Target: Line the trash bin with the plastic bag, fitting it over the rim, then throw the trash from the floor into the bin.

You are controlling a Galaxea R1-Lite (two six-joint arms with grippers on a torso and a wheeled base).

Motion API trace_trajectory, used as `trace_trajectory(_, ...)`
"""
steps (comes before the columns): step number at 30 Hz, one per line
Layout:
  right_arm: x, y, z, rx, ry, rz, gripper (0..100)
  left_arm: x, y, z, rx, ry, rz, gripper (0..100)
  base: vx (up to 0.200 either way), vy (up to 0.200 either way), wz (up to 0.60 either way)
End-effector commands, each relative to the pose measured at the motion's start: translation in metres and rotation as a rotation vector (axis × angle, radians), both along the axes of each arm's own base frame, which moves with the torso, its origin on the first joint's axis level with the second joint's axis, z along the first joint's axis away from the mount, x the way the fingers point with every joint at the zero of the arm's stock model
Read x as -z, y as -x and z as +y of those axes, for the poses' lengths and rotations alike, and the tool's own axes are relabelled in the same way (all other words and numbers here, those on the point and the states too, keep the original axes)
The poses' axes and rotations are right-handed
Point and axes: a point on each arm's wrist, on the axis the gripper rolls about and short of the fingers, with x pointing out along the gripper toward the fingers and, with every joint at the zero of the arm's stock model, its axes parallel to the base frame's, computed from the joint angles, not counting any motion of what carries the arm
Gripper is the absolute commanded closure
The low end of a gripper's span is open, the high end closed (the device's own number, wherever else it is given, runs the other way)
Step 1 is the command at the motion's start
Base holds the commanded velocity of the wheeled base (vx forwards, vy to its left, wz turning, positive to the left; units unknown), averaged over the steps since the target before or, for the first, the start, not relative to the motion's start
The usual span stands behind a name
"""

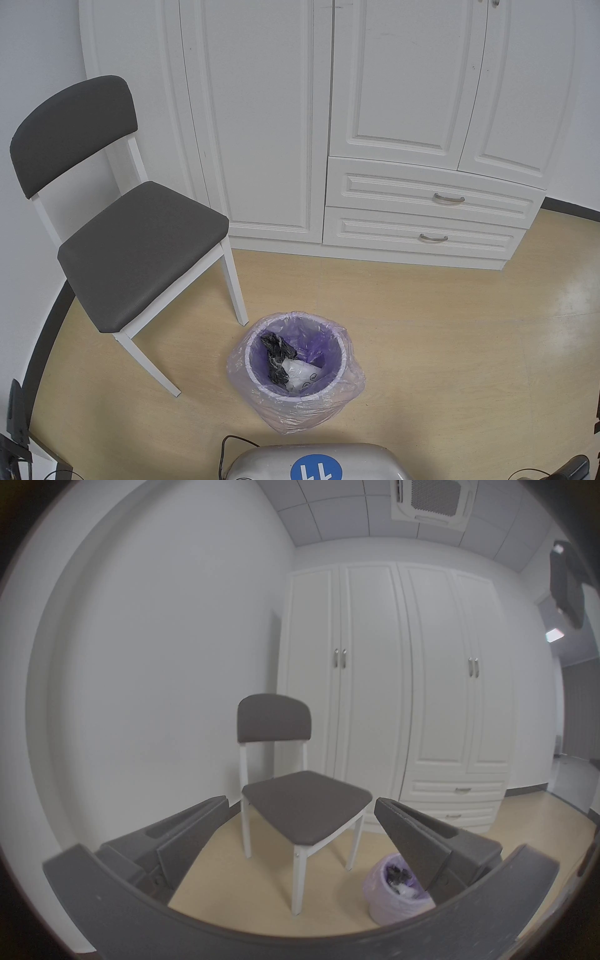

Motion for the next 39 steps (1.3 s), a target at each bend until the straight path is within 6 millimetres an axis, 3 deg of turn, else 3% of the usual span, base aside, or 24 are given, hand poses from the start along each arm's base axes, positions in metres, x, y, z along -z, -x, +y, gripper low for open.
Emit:
trace_trajectory(1,0.004,0.002,0.000,0.022,0.014,-0.030,0,0.029,-0.005,0.001,-0.072,-0.006,0.042,0,0.000,0.000,0.00)
trace_trajectory(5,-0.002,0.005,-0.001,0.048,0.034,-0.088,0,0.035,-0.006,0.003,-0.164,0.016,0.083,0,0.000,0.000,0.00)
trace_trajectory(13,-0.002,0.005,-0.002,0.105,0.067,-0.077,0,0.039,-0.006,0.002,-0.148,0.024,0.121,0,0.000,0.000,0.00)
trace_trajectory(16,0.003,0.003,-0.002,0.107,0.080,-0.020,0,0.041,-0.007,0.000,-0.056,0.024,0.131,0,0.000,0.000,0.00)
trace_trajectory(26,0.015,-0.001,-0.002,0.105,0.088,0.108,0,0.041,-0.007,0.000,-0.029,0.024,0.135,0,0.000,0.000,0.00)
trace_trajectory(29,0.029,-0.003,-0.002,0.095,0.094,0.242,0,0.041,-0.007,-0.002,0.066,0.012,0.136,0,0.000,0.000,0.00)
trace_trajectory(39,0.031,-0.004,-0.001,0.049,0.095,0.263,0,0.046,-0.008,-0.005,0.166,-0.055,0.195,0,0.000,0.000,0.00)
